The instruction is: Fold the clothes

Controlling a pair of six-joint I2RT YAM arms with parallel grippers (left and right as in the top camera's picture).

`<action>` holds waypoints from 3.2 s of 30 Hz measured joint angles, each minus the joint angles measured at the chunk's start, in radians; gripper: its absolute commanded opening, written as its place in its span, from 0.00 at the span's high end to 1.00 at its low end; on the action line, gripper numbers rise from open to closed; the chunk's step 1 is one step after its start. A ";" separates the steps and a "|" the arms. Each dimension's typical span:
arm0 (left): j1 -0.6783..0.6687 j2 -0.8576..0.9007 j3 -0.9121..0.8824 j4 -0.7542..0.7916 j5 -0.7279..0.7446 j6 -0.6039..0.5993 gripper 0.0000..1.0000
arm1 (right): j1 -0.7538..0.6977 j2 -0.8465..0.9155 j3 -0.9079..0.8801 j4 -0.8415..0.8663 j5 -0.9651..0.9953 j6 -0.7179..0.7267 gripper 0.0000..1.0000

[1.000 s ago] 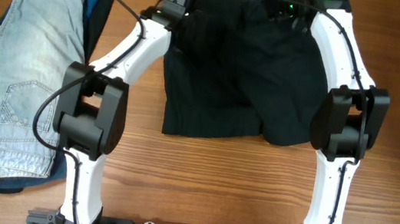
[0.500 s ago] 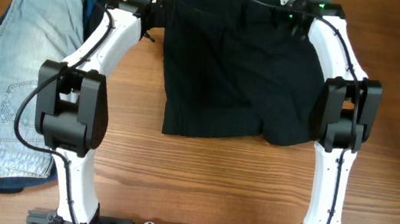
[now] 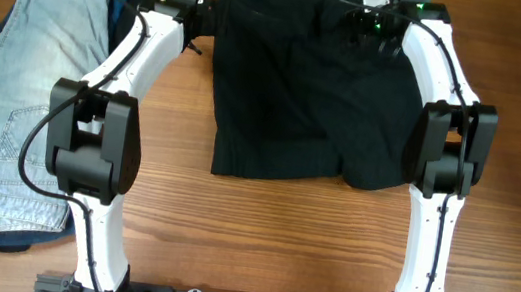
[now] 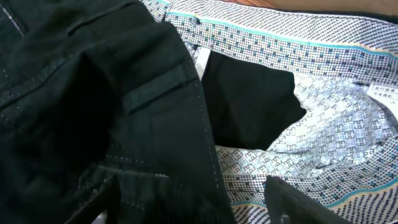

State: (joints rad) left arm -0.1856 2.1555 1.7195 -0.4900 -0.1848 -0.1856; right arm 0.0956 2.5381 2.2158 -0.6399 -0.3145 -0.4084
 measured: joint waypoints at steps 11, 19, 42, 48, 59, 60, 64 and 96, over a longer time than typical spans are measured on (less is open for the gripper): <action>0.000 0.000 0.000 0.000 0.000 0.000 0.00 | 0.000 0.069 0.001 0.116 -0.007 0.011 0.96; 0.000 0.000 0.000 0.002 0.000 0.000 0.00 | 0.000 0.076 0.097 0.321 -0.007 0.076 0.96; 0.004 -0.288 0.001 -0.349 0.026 -0.032 0.00 | -0.047 -0.410 0.050 -0.807 0.175 0.621 0.23; 0.004 -0.284 0.000 -0.468 0.194 -0.059 0.00 | -0.079 -0.396 -0.093 -0.761 0.200 0.685 0.21; 0.004 -0.175 0.000 -0.536 0.358 -0.069 0.00 | -0.079 -0.395 -0.589 -0.325 0.165 0.700 0.55; 0.004 -0.175 0.000 -0.536 0.350 -0.072 0.00 | -0.079 -0.394 -0.637 -0.292 0.165 0.705 0.58; 0.010 -0.175 0.000 -0.536 0.252 -0.072 0.00 | -0.103 -0.421 -0.740 -0.151 0.138 0.734 0.58; 0.034 0.270 -0.003 0.490 0.715 0.053 0.09 | -0.340 -0.928 -0.551 -0.344 -0.071 0.515 0.01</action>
State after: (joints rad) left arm -0.1516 2.4260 1.7164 0.0002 0.5297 -0.1329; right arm -0.2440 1.6100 1.6650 -0.9840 -0.3851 0.1070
